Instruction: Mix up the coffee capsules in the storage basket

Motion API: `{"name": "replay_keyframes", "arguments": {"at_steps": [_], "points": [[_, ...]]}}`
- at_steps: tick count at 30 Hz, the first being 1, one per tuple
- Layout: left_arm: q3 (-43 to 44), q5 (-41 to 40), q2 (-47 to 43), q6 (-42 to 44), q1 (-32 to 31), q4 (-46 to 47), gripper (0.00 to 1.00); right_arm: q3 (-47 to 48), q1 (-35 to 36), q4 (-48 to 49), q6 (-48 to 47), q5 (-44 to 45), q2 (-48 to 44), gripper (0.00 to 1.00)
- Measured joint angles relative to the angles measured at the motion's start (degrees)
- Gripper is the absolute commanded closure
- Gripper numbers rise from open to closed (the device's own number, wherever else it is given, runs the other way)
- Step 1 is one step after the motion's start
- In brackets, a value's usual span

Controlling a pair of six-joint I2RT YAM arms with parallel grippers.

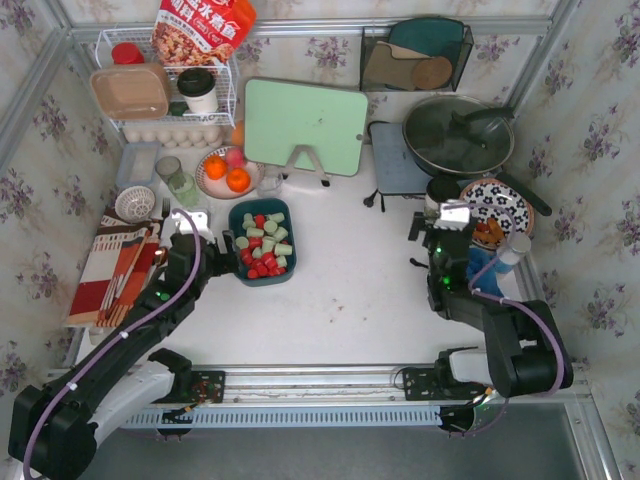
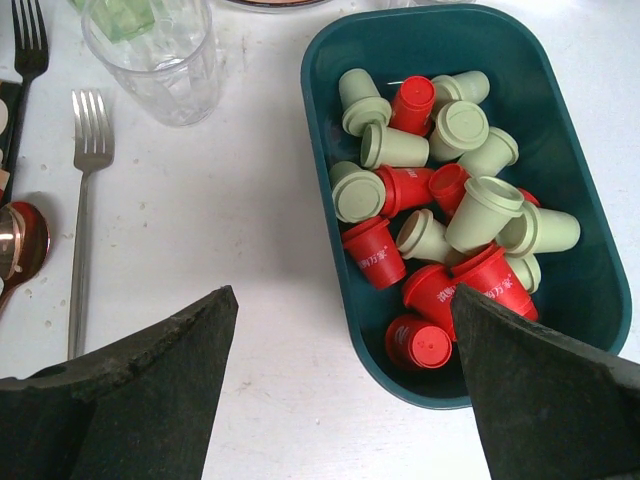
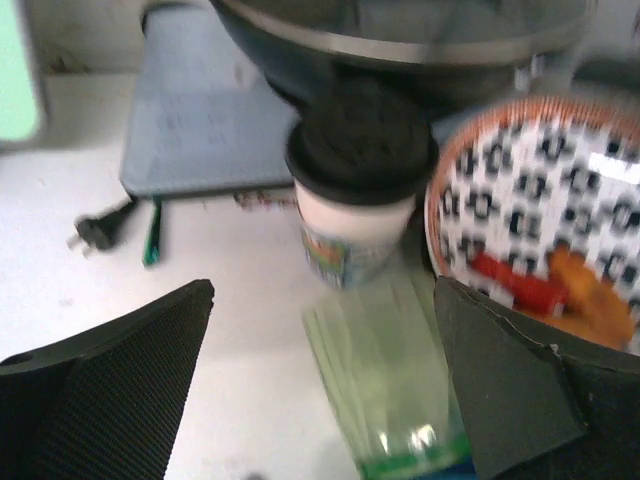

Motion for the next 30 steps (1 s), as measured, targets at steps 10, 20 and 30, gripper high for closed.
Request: {"name": "replay_keyframes", "arguments": {"at_steps": [10,20,30], "points": [[0.35,0.02,-0.57,-0.17,0.02,-0.02,0.10,0.07,-6.99,-4.79,6.43,-30.23,5.97,0.00],[0.35,-0.44,-2.78,-0.17,0.07,-0.13,0.10,2.73,-6.80,-7.13,4.02,-39.32,7.93,0.00],[0.35,-0.81,-3.32,-0.15,0.07,-0.24,0.10,1.29,-6.45,-4.31,6.49,-23.80,7.69,0.00]]}}
